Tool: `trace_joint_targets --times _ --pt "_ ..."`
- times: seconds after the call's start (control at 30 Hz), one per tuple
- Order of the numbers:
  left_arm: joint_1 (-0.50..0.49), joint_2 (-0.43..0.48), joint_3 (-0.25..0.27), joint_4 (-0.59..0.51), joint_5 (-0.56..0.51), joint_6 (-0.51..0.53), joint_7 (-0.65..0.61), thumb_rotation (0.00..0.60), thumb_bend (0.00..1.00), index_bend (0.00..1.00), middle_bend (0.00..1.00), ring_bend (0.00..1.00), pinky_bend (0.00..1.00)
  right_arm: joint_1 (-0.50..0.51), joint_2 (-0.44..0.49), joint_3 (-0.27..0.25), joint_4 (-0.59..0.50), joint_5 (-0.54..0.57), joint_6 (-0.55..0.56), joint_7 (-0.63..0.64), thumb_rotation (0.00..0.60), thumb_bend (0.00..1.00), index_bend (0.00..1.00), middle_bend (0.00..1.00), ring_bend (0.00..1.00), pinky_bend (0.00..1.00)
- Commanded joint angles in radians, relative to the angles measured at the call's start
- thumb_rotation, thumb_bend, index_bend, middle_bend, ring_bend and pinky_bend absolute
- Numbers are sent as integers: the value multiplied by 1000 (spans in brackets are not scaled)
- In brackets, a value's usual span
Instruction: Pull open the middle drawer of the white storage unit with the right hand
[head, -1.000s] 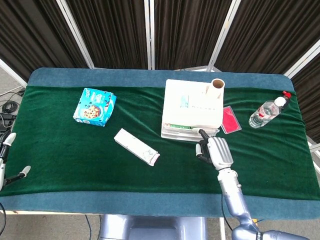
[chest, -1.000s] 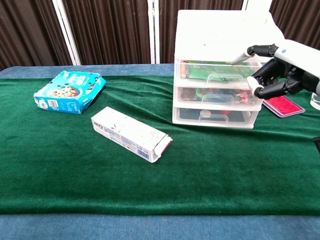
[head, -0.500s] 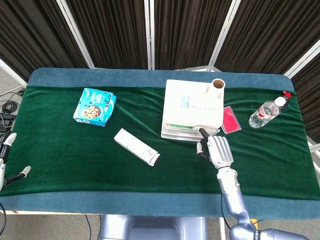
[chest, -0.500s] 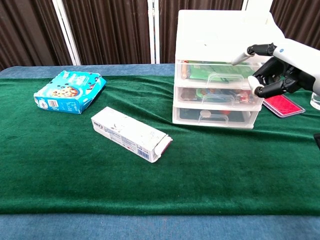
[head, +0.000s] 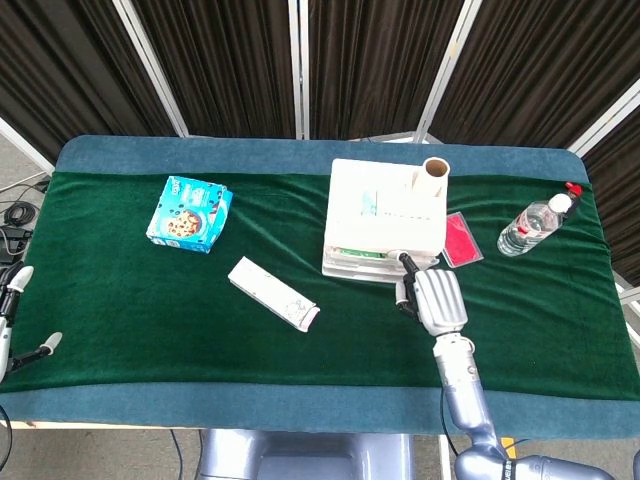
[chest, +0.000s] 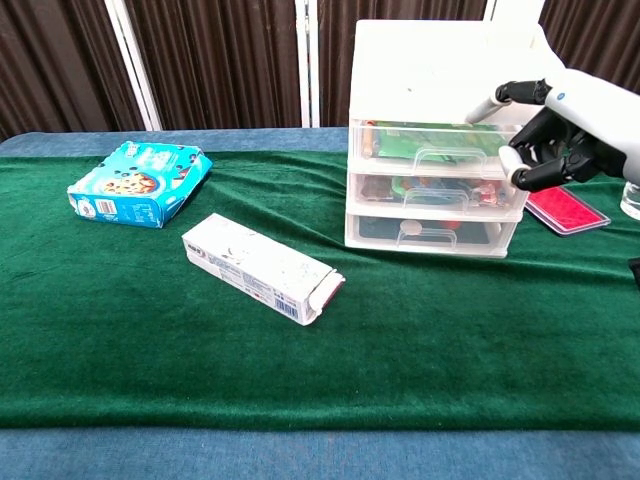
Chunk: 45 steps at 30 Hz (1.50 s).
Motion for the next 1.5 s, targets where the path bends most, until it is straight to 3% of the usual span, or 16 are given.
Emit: trace_joint_targets --times 0.03,0.73,1.5 --pt "0 0 0 0 0 -1 0 600 191 0 0 0 0 1 -7 -5 6 1 4 -10 600 533 277 810 787 570" --pt "-1 4 1 -3 -1 -5 -8 600 190 0 0 0 0 2 4 -6 -22 19 0 -32 600 533 429 814 790 571" --pt "1 6 1 -6 1 -2 -10 600 191 0 0 0 0 -23 39 -36 -100 5 30 -59 600 535 478 819 795 576"
